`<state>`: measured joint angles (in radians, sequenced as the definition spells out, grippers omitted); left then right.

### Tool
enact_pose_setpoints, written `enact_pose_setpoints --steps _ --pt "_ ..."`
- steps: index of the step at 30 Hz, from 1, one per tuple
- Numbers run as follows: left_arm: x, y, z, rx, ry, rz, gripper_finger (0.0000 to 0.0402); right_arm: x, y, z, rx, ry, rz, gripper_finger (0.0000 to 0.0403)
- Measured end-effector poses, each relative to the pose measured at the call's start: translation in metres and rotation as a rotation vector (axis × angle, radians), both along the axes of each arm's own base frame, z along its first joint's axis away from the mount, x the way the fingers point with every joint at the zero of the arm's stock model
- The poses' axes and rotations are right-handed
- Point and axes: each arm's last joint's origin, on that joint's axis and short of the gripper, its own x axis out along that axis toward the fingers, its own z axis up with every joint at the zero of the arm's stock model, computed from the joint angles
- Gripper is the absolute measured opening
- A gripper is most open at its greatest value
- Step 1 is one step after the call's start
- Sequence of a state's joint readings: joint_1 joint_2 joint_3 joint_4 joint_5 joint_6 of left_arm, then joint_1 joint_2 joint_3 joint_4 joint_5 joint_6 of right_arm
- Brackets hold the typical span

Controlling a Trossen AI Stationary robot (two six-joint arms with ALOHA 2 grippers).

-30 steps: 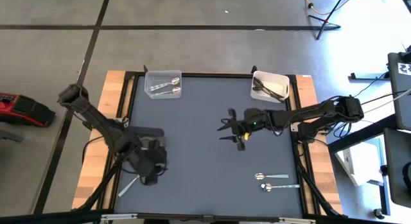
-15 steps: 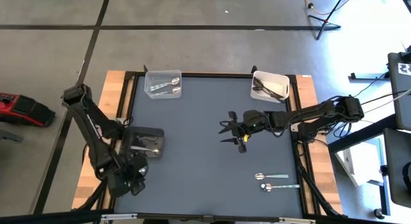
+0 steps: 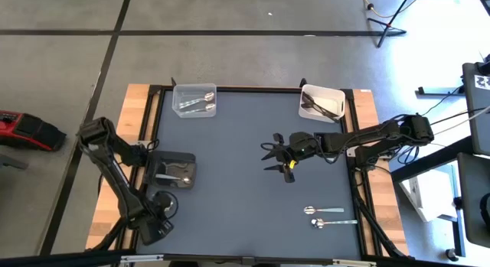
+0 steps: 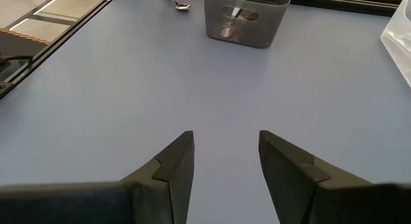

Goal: Sort silverware by color (type)
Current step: Put the blue spoon into the black bin

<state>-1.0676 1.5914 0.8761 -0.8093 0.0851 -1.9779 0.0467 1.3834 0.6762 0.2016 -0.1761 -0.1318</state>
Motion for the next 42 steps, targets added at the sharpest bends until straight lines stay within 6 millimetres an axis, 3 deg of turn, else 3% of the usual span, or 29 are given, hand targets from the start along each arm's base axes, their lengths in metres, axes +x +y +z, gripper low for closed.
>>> enact_pose_setpoints --steps 8,19,26,34,42 --pt "0.005 -0.003 -0.014 0.029 0.014 -0.054 0.0107 0.0 0.0 0.0 0.0 0.001 0.0 0.0165" --pt "0.017 0.002 -0.014 0.001 -0.007 -0.12 0.0012 -0.001 0.0 -0.001 0.0 0.016 0.0 0.0165" --pt "0.025 0.005 -0.01 0.051 -0.114 -0.205 0.0039 -0.001 0.0 -0.002 0.005 0.021 -0.003 0.0165" --pt "0.045 0.004 0.031 0.103 -0.364 -0.356 0.0023 -0.001 0.001 -0.002 0.033 0.033 0.012 0.0165" --pt "0.058 0.018 0.082 0.355 -0.621 -0.577 0.0034 -0.001 0.001 -0.002 0.033 0.033 0.012 0.0165"
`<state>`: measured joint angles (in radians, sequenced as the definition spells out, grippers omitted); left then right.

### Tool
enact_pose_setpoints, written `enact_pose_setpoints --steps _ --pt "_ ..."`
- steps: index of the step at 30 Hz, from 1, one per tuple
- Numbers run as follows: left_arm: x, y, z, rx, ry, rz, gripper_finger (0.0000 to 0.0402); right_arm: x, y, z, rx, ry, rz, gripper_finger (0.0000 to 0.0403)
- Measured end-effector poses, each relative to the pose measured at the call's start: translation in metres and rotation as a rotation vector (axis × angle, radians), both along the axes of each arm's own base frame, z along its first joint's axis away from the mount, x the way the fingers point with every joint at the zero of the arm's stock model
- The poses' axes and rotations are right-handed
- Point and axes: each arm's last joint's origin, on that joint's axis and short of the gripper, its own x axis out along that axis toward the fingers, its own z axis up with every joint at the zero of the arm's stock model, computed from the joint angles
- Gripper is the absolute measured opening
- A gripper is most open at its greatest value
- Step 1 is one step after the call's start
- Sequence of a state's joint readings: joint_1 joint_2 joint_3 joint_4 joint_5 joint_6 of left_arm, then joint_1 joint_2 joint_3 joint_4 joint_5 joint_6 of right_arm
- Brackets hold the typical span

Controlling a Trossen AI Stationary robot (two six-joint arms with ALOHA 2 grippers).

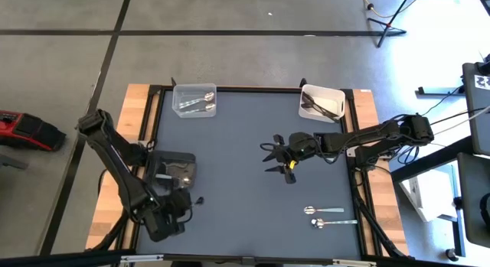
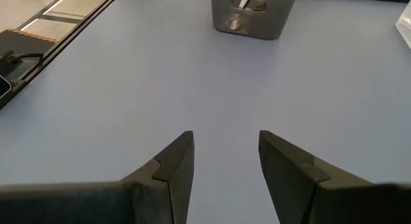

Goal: Sort silverware by color (type)
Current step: Put the blue spoon into the black bin

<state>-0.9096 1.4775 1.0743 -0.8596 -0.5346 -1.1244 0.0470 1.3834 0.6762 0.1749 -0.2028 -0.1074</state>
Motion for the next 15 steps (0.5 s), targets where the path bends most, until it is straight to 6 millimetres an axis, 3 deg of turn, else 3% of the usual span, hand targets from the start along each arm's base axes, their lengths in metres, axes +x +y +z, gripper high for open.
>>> enact_pose_setpoints --steps 6,15 --pt "-0.005 0.028 0.023 0.212 -0.078 -0.027 0.0035 0.0 -0.001 0.0 -0.008 -0.001 -0.013 0.0165" --pt "-0.024 0.07 0.043 0.409 -0.03 0.022 0.0036 0.001 -0.003 0.001 -0.114 -0.03 -0.049 0.0165"
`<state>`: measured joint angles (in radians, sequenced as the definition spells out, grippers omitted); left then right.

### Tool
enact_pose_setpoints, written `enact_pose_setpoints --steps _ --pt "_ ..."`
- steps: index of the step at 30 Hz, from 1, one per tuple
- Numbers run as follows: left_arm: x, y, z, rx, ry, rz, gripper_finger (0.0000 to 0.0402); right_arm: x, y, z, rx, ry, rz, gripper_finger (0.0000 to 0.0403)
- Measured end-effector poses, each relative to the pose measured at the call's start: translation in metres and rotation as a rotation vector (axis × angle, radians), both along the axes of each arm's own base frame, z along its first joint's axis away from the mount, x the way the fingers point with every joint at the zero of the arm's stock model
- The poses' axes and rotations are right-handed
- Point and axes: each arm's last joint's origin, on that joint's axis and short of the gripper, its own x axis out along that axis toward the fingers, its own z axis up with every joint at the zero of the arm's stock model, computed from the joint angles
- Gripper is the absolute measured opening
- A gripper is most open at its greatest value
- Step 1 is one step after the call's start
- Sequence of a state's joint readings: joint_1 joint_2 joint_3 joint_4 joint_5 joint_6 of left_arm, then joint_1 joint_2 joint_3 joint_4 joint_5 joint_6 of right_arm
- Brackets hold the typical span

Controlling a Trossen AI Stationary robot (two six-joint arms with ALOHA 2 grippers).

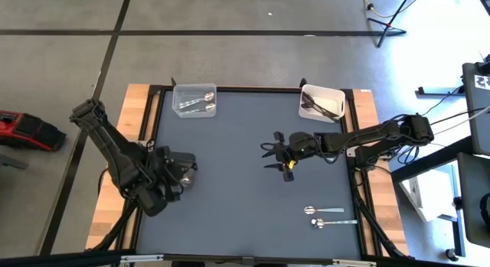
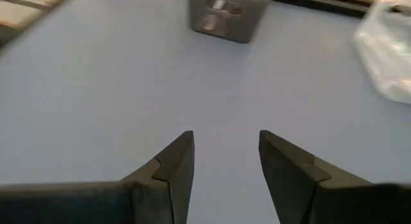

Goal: Sort silverware by color (type)
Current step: Put the blue spoon into the black bin

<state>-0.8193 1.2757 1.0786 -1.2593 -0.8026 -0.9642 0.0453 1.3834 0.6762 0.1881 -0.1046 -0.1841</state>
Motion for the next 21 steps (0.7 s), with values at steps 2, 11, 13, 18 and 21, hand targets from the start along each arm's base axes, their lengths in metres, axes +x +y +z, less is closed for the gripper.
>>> enact_pose_setpoints --steps 2,11,13,18,21 --pt "-0.004 0.008 -0.003 0.016 0.021 0.026 0.0036 0.0 -0.003 0.0 -0.052 -0.007 -0.036 0.0165" --pt "-0.021 0.041 -0.051 -0.015 0.277 0.118 0.0037 0.0 -0.03 0.0 -0.107 -0.011 -0.12 0.0165" --pt "-0.022 0.046 -0.059 -0.02 0.315 0.143 0.0037 0.0 -0.038 0.0 -0.109 -0.01 -0.147 0.0165" --pt "-0.023 0.054 -0.075 -0.02 0.343 0.189 0.0037 -0.001 -0.057 0.003 -0.104 -0.035 -0.198 0.0165" --pt "-0.022 0.057 -0.082 -0.038 0.349 0.204 0.0037 -0.002 -0.066 0.004 -0.093 -0.052 -0.203 0.0165"
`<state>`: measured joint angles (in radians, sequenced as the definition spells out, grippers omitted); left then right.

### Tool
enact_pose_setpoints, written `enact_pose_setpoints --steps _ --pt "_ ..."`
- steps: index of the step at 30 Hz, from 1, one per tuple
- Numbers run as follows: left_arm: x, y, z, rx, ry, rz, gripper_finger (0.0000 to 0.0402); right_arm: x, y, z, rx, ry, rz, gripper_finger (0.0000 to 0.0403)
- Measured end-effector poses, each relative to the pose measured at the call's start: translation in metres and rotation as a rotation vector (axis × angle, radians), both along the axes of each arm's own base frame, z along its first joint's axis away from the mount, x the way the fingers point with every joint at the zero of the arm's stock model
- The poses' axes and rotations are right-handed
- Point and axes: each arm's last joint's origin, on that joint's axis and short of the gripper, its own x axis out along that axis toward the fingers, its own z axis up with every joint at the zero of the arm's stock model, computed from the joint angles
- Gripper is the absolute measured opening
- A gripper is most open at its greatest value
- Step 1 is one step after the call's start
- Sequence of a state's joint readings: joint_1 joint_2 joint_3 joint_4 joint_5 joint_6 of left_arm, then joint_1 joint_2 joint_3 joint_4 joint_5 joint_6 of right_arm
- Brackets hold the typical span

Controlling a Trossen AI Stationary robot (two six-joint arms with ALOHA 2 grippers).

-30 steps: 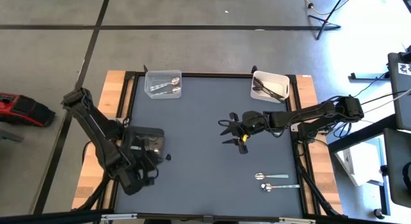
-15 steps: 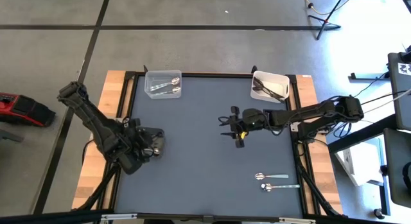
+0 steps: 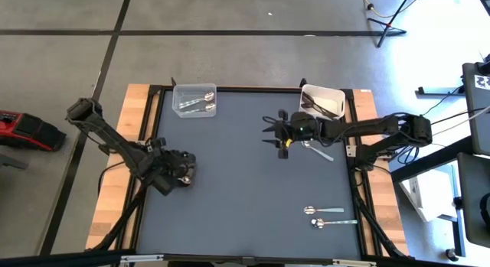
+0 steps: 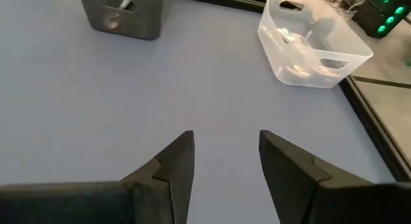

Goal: Sort silverware by color (type)
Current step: Put the blue spoon into the black bin

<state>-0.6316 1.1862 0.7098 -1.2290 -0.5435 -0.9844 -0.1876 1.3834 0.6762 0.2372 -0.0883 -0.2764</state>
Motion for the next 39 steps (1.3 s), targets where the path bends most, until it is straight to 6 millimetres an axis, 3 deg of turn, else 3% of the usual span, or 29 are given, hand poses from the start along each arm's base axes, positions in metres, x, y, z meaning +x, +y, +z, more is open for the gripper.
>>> enact_pose_setpoints --steps 12,25,34,39 --pt "-0.004 0.009 -0.025 -0.081 0.064 0.063 0.0037 -0.002 -0.009 0.001 -0.036 -0.006 0.005 0.0165" --pt "-0.004 0.009 -0.027 -0.089 0.046 0.089 0.0039 -0.001 -0.009 0.003 -0.037 -0.028 0.011 0.0165" --pt "-0.005 0.008 -0.027 -0.13 0.06 0.119 0.0119 -0.001 -0.009 0.003 -0.037 -0.029 0.01 0.0165" --pt "-0.005 0.007 -0.027 -0.159 0.09 0.107 0.0135 0.0 -0.009 0.003 -0.038 -0.032 0.01 0.0165"
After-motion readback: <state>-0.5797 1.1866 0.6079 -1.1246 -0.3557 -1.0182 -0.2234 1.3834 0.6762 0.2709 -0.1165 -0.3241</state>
